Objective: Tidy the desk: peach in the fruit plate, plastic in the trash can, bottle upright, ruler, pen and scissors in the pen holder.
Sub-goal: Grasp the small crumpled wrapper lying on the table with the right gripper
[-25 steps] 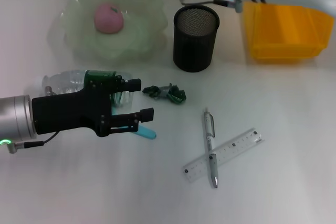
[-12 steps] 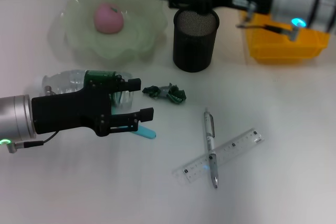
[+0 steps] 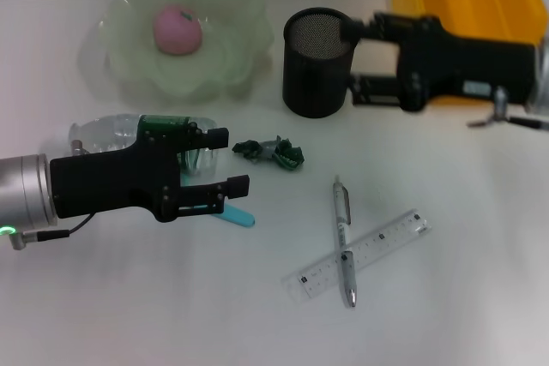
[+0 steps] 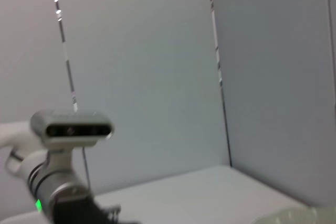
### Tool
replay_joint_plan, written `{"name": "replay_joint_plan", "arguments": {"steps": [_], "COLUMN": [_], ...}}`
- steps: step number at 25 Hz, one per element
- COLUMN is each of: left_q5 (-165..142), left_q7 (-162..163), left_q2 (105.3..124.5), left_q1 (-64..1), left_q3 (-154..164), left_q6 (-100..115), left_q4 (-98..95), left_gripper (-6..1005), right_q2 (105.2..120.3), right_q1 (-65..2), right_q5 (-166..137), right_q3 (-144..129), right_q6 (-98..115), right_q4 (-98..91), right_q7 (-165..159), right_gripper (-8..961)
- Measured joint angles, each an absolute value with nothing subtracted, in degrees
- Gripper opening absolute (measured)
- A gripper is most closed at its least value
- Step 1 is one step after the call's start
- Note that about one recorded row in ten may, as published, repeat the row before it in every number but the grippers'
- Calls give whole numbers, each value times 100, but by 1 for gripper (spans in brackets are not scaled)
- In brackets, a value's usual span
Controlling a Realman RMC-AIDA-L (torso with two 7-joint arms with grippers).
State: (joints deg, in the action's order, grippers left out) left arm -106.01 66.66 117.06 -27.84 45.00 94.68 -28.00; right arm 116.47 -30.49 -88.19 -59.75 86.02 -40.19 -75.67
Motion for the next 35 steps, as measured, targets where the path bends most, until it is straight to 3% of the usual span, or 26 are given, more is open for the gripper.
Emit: {"name": "replay_joint_plan", "arguments": {"steps": [14,24,35], "left_q5": [-10642,-10644,-10643], "left_q7": [6706,6714,6715], "left_q2": [11676,11663,11663], "left_q1": [-2727,-2661,-2635], "left_q3": [4500,4514,4535], "left_q6": [9465,9396,9397], "left_q4": [-2778,-2768,-2768], "left_gripper": [753,752,751], "right_q2": [11536,11562,11531], "right_q1": [-2834,-2902,-3445], "right_q5": [-10590,-10913,-11825], "right_q3": [-5209,-5263,-5282], "right_q6": [9003,8816,9290], "right_q4": [-4057,-4061,-5304], "right_q7": [-7563,-7569,-9187], "right_gripper": [752,751,750]}}
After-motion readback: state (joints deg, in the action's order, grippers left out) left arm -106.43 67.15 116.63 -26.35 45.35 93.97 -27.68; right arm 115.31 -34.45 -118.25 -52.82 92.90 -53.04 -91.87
